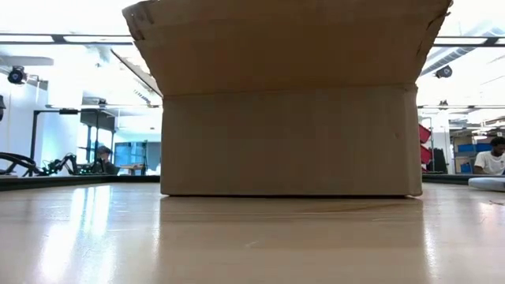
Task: Unpack boxes
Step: Put the black zip bag into the blue zip bag
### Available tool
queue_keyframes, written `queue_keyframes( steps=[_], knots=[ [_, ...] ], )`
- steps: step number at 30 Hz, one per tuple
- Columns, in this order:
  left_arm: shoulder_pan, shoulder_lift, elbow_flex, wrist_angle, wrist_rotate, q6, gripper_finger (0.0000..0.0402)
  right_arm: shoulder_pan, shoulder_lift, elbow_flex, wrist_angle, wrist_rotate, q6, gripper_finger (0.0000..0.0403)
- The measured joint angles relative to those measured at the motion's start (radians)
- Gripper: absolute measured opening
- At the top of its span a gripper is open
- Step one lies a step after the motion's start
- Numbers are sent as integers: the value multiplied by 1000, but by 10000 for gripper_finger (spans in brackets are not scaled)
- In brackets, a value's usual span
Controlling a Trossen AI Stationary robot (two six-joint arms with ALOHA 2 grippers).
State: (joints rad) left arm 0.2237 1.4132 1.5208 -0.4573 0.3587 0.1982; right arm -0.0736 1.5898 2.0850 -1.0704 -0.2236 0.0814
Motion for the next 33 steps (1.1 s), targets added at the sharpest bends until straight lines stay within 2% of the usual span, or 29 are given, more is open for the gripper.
queue_keyframes(
  steps=[13, 33],
  knots=[
    [1, -63, 0, -42, 1, 5, 119, 0, 0, -20, -2, 16, 24, 0],
    [-1, 29, -1, 5, 67, -19, 119, 6, 0, -33, 6, 44, 39, 0]
  ],
)
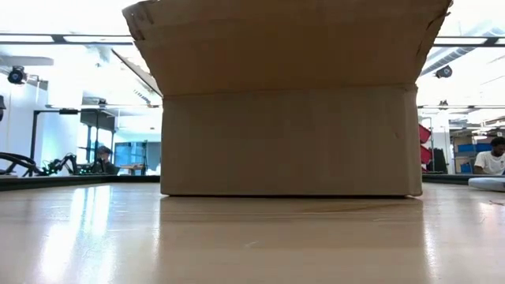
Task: Unpack boxes
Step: Put the black zip bag into the blue zip bag
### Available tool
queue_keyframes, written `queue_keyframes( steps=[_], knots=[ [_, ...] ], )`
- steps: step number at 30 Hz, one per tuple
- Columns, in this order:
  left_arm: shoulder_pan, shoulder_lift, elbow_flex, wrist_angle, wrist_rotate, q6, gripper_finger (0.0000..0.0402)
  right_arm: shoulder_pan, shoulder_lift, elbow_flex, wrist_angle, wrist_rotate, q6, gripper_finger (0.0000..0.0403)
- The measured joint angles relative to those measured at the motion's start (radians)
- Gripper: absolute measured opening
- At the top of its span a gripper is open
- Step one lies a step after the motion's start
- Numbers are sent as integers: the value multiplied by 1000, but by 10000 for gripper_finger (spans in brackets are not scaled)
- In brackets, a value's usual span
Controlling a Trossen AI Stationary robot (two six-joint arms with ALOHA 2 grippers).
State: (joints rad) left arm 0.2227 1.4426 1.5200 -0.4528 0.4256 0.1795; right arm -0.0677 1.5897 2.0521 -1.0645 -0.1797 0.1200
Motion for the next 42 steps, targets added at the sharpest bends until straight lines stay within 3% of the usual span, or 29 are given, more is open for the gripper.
queue_keyframes(
  steps=[14, 28, 42],
  knots=[
    [9, -90, 0, -12, 3, -5, 120, 0, 0, 0, -6, 0, 0, 0],
    [10, -31, 0, 18, 0, -3, 119, 5, 0, 0, -7, -1, 14, 0],
    [7, 37, -50, -55, 0, -7, 119, 5, 0, 0, -6, -2, 0, 0]
  ],
)
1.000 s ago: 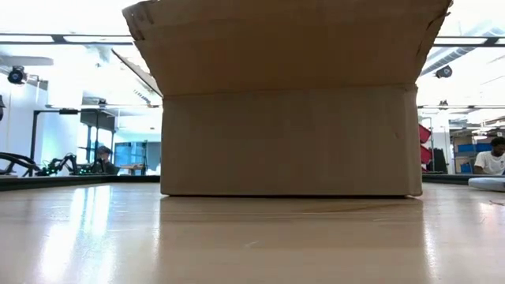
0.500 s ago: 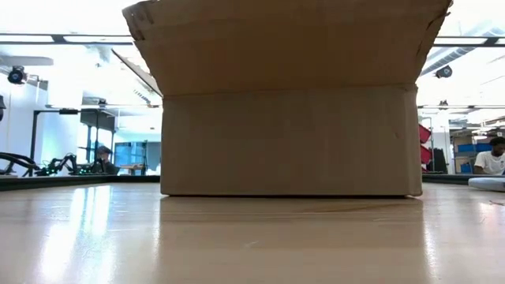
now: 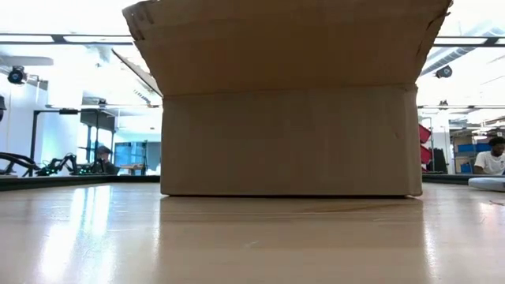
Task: Unpack boxes
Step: Put the black zip bag into the blue zip bag
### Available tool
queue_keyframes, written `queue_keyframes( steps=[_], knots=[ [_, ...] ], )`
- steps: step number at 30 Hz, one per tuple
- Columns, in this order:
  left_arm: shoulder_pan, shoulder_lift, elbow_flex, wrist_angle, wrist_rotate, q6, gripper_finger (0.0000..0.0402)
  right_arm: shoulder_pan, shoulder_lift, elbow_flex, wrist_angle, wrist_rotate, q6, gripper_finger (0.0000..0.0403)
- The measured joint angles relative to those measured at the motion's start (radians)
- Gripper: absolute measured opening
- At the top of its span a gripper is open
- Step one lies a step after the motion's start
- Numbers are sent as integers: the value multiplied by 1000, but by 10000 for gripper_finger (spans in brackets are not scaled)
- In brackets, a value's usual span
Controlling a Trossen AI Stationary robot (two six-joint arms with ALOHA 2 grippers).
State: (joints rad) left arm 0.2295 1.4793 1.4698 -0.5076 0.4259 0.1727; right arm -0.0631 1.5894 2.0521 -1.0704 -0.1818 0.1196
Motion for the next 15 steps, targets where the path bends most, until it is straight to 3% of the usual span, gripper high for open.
queue_keyframes(
  steps=[4, 8, 15],
  knots=[
    [0, 18, -6, -57, -43, 4, 99, 0, 0, 0, 1, -1, 0, 0],
    [0, 14, -6, -147, -184, 37, 17, 0, 0, 0, 2, -1, 4, 0],
    [1, -18, 113, -346, -413, 62, 1, 0, -1, 0, 14, 38, 16, 0]
  ],
)
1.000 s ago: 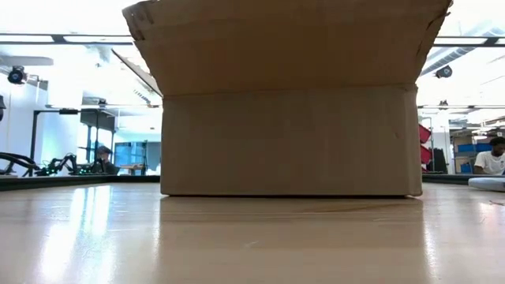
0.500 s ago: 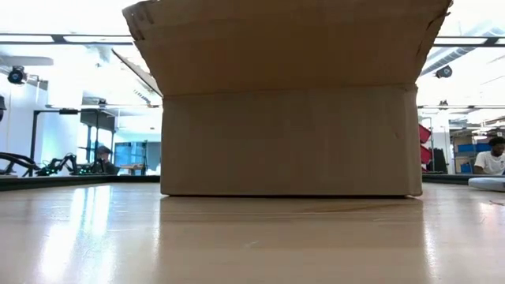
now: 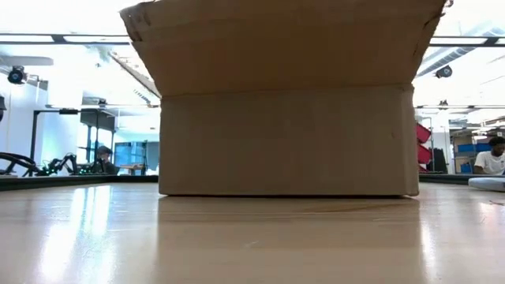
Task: Unpack boxes
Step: Put the black zip bag into the blue zip bag
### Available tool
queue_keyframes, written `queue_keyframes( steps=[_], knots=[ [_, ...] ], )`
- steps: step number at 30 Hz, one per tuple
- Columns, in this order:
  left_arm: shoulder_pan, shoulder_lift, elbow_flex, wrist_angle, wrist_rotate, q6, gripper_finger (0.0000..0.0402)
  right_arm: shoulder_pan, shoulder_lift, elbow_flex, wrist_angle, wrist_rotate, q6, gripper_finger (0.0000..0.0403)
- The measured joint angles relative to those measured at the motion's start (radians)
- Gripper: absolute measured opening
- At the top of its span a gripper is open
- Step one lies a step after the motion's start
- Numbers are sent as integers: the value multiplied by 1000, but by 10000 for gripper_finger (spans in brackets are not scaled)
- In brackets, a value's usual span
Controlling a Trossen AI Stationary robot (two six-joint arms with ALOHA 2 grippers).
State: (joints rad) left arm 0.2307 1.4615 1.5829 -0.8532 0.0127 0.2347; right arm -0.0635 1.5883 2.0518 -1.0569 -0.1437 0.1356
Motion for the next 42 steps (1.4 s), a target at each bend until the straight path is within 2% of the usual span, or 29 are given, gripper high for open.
queue_keyframes(
  steps=[4, 7, 14, 18, 22, 25, 27, 32, 38, 42],
  knots=[
    [1, -11, 106, -3, -6, 12, 0, 0, -3, 0, 37, 2, -25, 4],
    [0, -9, 171, -34, -22, 36, 0, 0, -3, 0, 64, 4, -28, 24],
    [0, -9, 382, -322, -259, 75, 0, -1, -12, 9, 71, 16, -33, 120],
    [0, -9, 471, -506, -371, 25, 0, -2, -6, 17, 121, 16, -49, 173],
    [0, -9, 519, -710, -495, -70, 0, -2, 13, 17, 188, 14, -89, 210],
    [1, -27, 517, -709, -543, -109, 0, -3, 42, 16, 230, 12, -109, 228],
    [0, -45, 520, -722, -523, -106, 0, -3, 66, 16, 241, 5, -122, 236],
    [1, -90, 532, -718, -551, -148, 0, -17, 116, 16, 247, 5, -124, 242],
    [7, -123, 527, -718, -545, -208, 0, -25, 164, 16, 267, 5, -136, 224],
    [10, -97, 495, -718, -536, -222, 0, -25, 211, 16, 357, 4, -160, 209]
  ],
)
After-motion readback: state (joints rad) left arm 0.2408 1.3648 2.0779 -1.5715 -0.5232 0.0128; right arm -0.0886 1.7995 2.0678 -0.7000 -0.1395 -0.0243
